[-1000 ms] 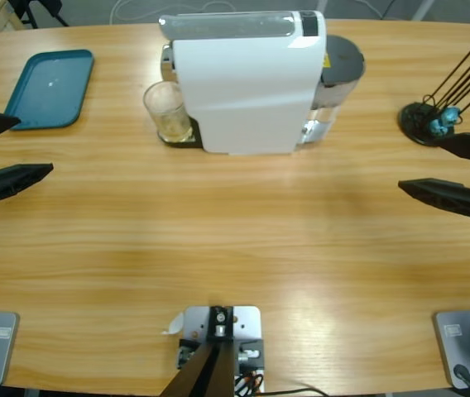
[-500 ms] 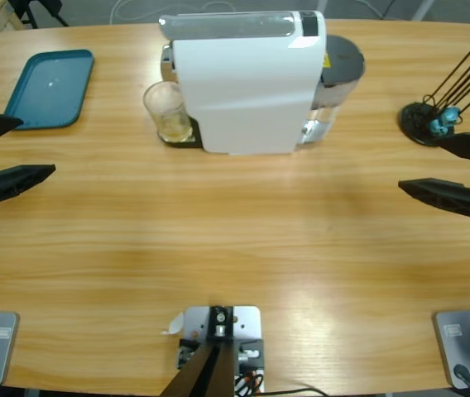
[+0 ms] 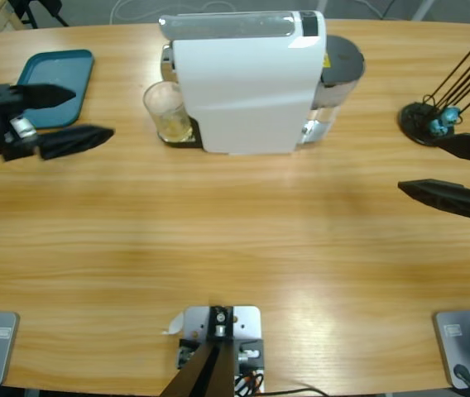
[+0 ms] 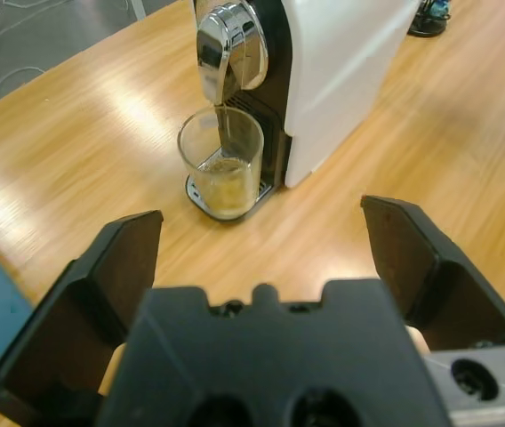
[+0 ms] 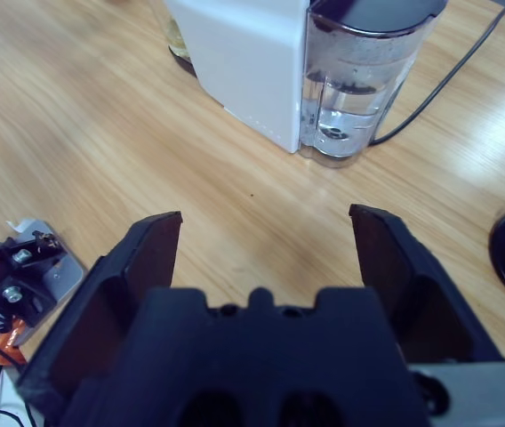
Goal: Pour coffee
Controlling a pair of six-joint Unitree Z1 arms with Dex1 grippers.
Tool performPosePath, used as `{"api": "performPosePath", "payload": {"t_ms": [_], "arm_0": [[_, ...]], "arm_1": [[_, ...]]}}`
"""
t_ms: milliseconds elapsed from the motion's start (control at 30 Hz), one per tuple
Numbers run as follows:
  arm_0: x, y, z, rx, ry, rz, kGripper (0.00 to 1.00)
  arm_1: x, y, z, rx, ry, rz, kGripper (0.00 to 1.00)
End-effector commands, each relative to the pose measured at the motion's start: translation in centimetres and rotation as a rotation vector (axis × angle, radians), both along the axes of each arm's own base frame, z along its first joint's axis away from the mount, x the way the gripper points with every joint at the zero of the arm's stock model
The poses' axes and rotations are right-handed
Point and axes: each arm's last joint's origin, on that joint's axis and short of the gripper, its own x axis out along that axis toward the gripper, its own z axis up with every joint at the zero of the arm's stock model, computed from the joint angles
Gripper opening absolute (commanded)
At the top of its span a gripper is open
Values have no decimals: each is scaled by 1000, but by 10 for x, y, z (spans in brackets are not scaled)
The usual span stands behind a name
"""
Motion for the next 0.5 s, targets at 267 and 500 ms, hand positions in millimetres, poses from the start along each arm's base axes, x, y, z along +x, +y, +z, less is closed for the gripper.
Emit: {"api": "performPosePath", "payload": {"t_ms": [267, 500], "arm_0": [[56, -42, -48, 22, 61, 11, 991], [72, -44, -64, 30, 67, 38, 991]], "arm_1": [[0, 1, -12, -12, 41, 15, 821], [3, 4, -12, -16, 53, 19, 821]]}}
